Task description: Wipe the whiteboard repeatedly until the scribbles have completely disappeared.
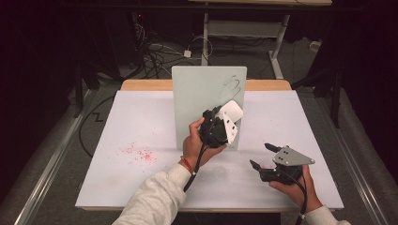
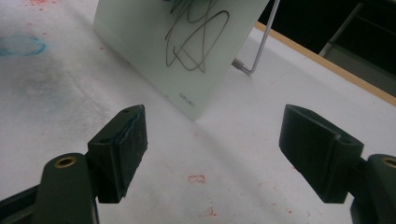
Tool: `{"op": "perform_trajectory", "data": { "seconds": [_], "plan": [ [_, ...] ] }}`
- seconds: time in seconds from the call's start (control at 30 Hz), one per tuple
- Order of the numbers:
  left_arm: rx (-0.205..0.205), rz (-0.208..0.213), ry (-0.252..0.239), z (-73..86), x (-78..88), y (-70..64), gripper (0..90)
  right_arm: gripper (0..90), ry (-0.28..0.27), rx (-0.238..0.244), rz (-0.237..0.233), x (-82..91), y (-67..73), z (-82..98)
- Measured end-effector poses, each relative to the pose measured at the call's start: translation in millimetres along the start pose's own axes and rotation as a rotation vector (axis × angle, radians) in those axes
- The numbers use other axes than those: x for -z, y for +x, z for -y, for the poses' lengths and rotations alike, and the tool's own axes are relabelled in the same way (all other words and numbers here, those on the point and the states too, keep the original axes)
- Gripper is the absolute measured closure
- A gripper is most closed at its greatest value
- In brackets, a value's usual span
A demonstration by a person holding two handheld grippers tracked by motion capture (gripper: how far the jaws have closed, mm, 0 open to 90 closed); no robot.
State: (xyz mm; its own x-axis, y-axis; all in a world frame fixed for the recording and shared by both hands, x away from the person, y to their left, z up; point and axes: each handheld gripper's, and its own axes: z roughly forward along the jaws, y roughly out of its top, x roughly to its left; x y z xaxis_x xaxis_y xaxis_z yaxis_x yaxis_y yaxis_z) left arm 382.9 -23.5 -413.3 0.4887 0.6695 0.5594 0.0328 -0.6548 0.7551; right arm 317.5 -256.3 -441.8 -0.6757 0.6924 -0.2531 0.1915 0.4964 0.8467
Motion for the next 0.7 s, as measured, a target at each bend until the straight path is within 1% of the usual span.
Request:
{"op": "perform_trajectory", "data": {
  "seconds": [0.2,0.33,0.4,0.47,0.53,0.63,0.7],
  "plan": [
    [-0.027,-0.036,0.039,18.0,2.7,-10.9,28.5,24.1,0.008,0.008,-0.001,-1.5,1.3,0.3],
    [-0.012,-0.046,0.051,28.1,4.6,-14.2,28.5,24.0,0.007,0.004,0.001,-1.6,0.8,0.5],
    [-0.011,-0.053,0.057,29.7,4.9,-15.4,28.5,24.0,0.008,0.004,0.002,-1.8,0.8,0.7],
    [-0.002,-0.051,0.060,26.9,4.9,-14.0,28.5,24.0,0.008,0.005,0.000,-2.2,1.4,0.5],
    [0.013,-0.059,0.053,22.2,4.4,-11.1,28.6,24.0,0.012,0.009,-0.002,-3.1,1.9,0.5],
    [0.021,-0.083,0.041,10.6,3.6,-3.4,28.6,24.0,0.014,0.009,-0.004,-3.6,1.7,1.1],
    [0.034,-0.091,0.029,0.8,2.9,4.0,28.6,23.9,0.016,0.004,-0.003,-3.9,1.0,1.3]
  ]
}}
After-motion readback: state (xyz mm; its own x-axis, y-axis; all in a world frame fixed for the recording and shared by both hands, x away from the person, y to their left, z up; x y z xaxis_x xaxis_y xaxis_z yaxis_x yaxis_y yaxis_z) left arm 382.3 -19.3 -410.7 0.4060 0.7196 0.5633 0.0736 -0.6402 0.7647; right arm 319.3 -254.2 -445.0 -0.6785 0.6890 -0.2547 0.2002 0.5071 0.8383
